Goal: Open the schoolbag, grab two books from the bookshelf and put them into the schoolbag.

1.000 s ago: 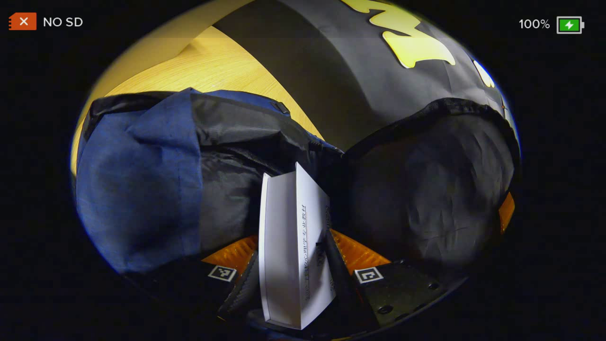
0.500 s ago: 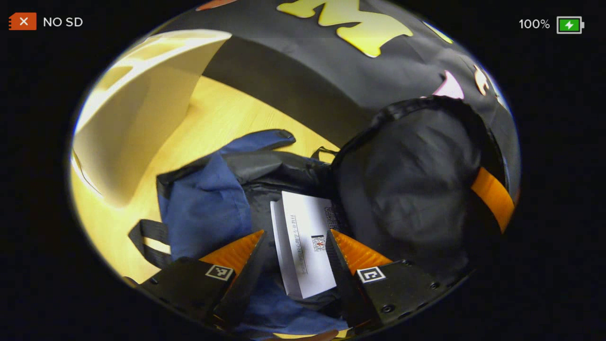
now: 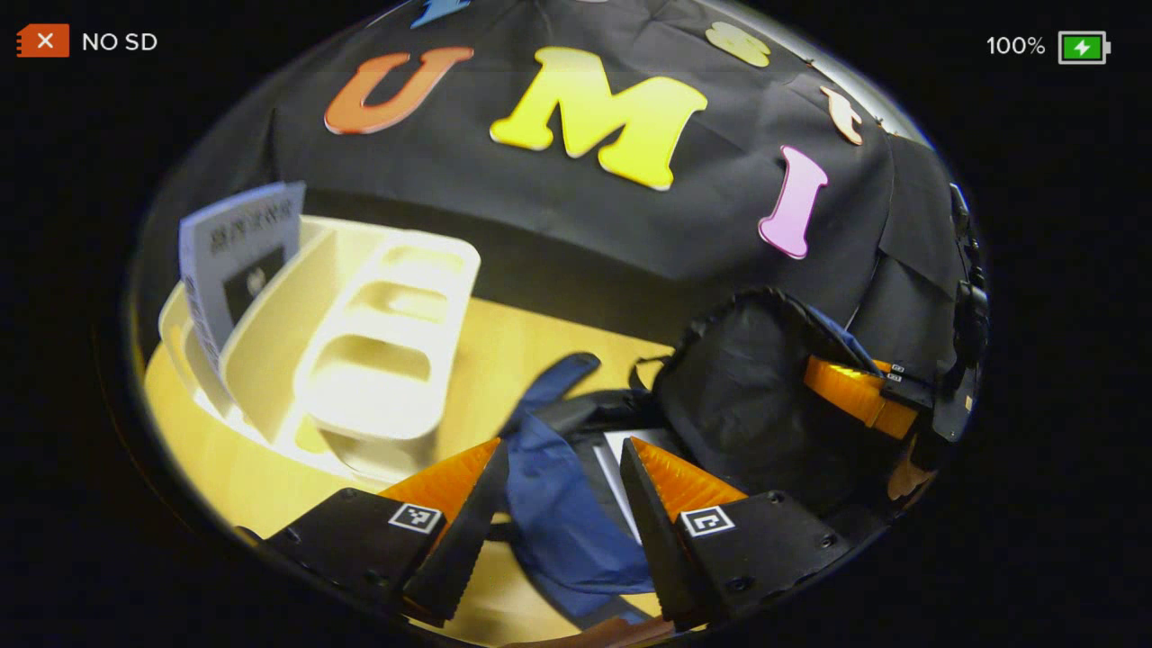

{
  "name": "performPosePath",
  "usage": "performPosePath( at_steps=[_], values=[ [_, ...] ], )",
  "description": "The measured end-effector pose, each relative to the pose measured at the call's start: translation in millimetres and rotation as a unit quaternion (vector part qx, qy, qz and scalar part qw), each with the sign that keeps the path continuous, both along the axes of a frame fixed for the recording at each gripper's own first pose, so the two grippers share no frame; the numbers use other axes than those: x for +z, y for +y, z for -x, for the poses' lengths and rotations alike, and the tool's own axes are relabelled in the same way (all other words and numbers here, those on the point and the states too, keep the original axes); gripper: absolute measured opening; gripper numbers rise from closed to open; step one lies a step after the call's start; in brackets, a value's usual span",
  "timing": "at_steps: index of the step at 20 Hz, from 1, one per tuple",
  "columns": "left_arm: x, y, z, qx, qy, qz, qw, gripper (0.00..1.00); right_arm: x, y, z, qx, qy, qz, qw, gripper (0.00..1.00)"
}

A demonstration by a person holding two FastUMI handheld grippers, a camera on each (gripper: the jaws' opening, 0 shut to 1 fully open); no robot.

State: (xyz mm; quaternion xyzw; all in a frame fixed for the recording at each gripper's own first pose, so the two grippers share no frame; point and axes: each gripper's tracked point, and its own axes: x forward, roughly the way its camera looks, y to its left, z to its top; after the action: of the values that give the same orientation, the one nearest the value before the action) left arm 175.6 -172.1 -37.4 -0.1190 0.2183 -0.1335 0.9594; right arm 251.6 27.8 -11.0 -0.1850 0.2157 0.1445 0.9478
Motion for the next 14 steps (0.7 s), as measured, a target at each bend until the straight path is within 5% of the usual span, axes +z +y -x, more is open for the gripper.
performPosePath(
  at_steps=[4,10,14],
  values=[
    [44,49,12,0.017,-0.066,-0.043,0.997,0.97,0,-4,3,-0.003,0.002,-0.007,1.000,0.06],
    [76,118,-4,0.047,-0.085,-0.126,0.987,0.99,2,-5,6,-0.009,0.002,-0.013,1.000,0.06],
    [102,153,-20,0.057,-0.079,-0.117,0.988,0.98,-3,1,8,-0.013,0.008,-0.026,1.000,0.06]
  ],
)
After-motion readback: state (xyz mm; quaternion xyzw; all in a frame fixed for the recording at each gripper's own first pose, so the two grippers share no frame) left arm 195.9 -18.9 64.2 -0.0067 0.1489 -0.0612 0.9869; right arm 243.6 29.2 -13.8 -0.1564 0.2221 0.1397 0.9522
